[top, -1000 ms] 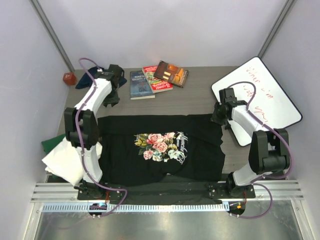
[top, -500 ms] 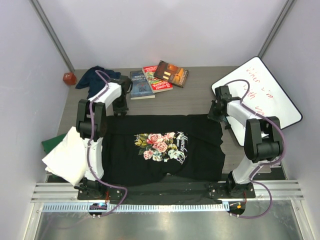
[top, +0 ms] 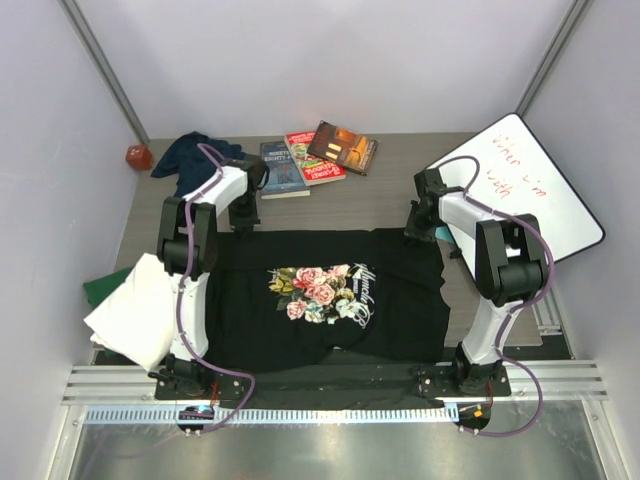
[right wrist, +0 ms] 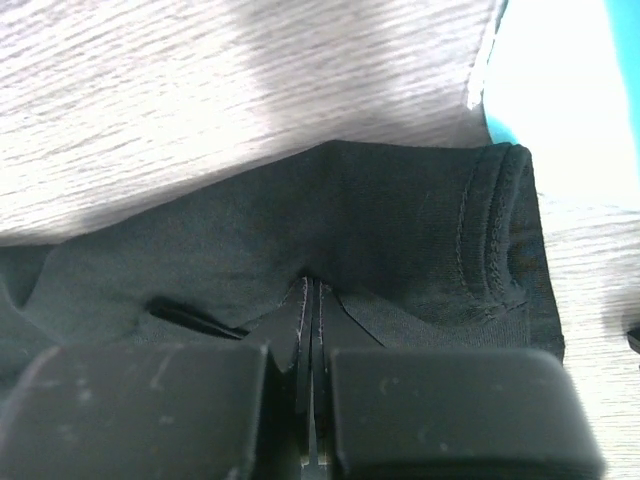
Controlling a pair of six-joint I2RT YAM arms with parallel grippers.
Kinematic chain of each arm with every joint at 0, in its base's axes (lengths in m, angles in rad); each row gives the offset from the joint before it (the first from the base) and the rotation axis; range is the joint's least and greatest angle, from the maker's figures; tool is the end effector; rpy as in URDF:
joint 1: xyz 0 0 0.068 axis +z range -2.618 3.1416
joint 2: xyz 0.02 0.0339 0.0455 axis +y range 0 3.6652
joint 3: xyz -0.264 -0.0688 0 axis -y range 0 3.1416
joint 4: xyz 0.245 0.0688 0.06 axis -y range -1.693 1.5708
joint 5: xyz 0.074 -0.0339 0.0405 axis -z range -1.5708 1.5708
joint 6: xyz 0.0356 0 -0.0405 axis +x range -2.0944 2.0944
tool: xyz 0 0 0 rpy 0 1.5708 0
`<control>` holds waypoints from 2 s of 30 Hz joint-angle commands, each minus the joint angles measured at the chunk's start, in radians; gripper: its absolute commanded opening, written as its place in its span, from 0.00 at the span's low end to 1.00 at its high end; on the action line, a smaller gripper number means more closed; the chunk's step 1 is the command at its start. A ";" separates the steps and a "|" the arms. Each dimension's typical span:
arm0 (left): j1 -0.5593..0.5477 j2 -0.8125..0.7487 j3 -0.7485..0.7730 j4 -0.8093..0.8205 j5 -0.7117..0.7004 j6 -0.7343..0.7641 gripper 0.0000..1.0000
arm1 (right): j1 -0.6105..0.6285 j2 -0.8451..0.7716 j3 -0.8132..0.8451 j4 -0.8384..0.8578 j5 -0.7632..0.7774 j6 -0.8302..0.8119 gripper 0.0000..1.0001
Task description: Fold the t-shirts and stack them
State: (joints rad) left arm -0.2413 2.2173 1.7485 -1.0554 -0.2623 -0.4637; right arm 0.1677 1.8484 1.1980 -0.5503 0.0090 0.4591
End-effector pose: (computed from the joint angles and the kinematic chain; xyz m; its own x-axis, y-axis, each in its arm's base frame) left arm 0.4195 -0.0937 0.1588 -0.9655 -0.2072 -0.1575 -0.2379 0.9481 0.2108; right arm 0.3583 0.0603 0.1646 -0.8966 0.2976 -0.3280 0.2606 0.9533 0.1528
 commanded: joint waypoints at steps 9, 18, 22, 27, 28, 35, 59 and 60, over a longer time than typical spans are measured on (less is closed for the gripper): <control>0.005 0.114 0.155 -0.057 -0.052 -0.018 0.00 | 0.010 0.071 0.109 -0.020 0.060 0.012 0.01; 0.007 0.160 0.224 -0.074 -0.039 -0.058 0.00 | 0.010 0.115 0.149 -0.017 0.069 0.018 0.01; 0.007 0.159 0.215 -0.054 -0.029 -0.076 0.00 | 0.009 0.126 0.163 -0.008 0.077 0.026 0.01; 0.014 0.183 0.264 -0.045 -0.045 -0.082 0.00 | 0.009 0.161 0.219 -0.005 0.066 0.033 0.01; 0.017 0.189 0.273 -0.045 -0.040 -0.084 0.00 | 0.010 0.166 0.230 -0.005 0.065 0.036 0.01; 0.037 0.272 0.433 -0.092 -0.028 -0.078 0.00 | 0.009 0.228 0.337 -0.008 0.051 0.049 0.01; 0.103 0.253 0.507 0.081 0.173 -0.039 0.41 | -0.002 0.230 0.457 0.061 0.025 0.013 0.14; 0.105 0.220 0.485 0.104 0.178 -0.046 0.43 | -0.002 0.209 0.437 0.078 0.022 0.007 0.16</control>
State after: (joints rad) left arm -0.1402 2.5477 2.3627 -1.1515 -0.1757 -0.4850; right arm 0.1665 2.2120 1.7252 -0.5652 0.0467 0.4908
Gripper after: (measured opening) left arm 0.360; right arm 0.128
